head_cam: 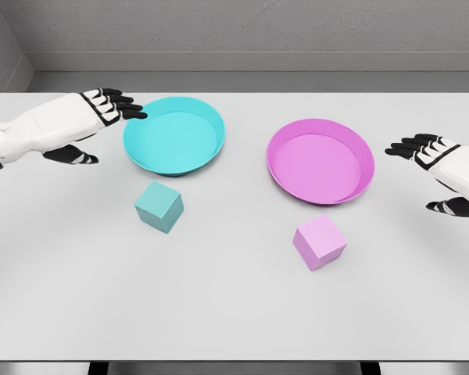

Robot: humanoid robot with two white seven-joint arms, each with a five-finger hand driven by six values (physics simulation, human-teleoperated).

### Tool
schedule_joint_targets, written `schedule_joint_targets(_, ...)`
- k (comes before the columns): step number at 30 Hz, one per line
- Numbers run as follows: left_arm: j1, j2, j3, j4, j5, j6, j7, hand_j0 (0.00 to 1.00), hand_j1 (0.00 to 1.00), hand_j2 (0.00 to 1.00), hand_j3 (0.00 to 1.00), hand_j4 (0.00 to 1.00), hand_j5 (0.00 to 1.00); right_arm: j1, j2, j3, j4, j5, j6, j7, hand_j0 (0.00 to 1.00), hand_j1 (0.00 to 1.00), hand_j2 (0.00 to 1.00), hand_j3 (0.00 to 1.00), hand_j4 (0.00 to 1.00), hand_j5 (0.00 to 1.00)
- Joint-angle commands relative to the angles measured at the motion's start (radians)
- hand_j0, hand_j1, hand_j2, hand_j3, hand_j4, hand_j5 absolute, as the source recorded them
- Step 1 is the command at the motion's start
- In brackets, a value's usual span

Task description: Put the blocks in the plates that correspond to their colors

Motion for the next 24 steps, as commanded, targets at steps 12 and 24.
schedule_joint_targets(12, 0.002, -0.015, -0.057, -0.053, -0.042, 0.001, -0.147, 1.0, 1.0, 1.0, 1.0, 1.0, 1.0, -0.051, 0.001, 0.033, -0.001, -0.007, -0.099, 0.114, 1.0, 1.0, 1.0, 1.0, 1.0, 1.0)
schedule_joint_targets(24, -0.012, -0.134, -0.148, -0.076, -0.166, 0.001, -0.181, 1.0, 1.0, 1.0, 1.0, 1.0, 1.0, -0.368, 0.098, 0.329, -0.003, -0.007, -0.125, 0.438, 1.0, 1.0, 1.0, 1.0, 1.0, 1.0)
